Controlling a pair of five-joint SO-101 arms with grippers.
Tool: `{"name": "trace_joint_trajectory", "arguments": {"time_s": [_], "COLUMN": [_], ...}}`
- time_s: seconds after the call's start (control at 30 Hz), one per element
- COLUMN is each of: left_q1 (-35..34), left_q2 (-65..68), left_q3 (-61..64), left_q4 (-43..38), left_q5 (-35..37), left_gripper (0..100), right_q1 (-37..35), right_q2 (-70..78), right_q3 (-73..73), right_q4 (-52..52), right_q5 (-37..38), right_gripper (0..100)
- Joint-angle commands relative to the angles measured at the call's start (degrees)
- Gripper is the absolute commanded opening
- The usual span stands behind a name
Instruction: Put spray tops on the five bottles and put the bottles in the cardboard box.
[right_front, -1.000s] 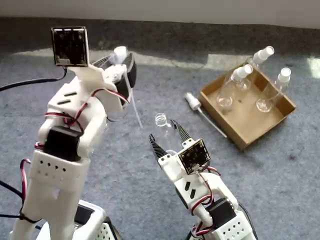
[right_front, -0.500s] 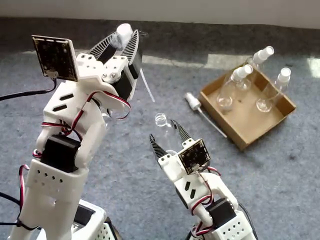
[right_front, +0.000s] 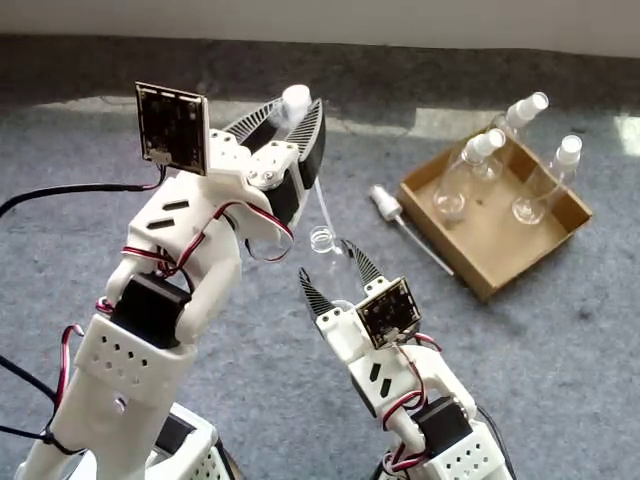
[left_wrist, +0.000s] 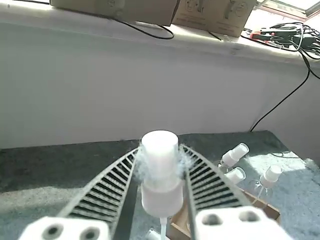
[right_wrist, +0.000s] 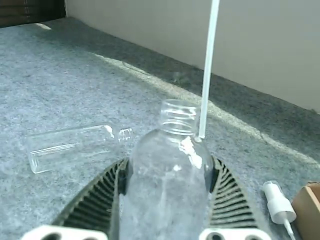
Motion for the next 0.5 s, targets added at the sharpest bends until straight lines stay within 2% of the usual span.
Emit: {"name": "trace_joint_trajectory", "arguments": {"time_s": [0.0,0.17,0.37,0.47], "left_q1": [1.1,1.1,1.5,1.2], "left_q2": [-1.6,-1.7,-5.1,-5.8], "left_q3": [-5.1,-9.8,-11.9,-11.7], "left_q4": [-1.2,-1.0,7.1,8.4], "left_q5": [-0.4,-0.4,-0.4,-0.4], "left_gripper": [0,0,0,0], "right_q1": [-0.4,-0.4,-0.4,-0.4], "right_q2": [-1.0,-1.0,-1.0,-1.0], "right_q3": [6.5,6.5,6.5,6.5], "right_q4": [-1.7,-1.7,-1.7,-1.7], "right_q5": [-0.2,-0.2,-0.2,-0.2], "right_gripper": [8.4,8.4,8.4,8.4]}}
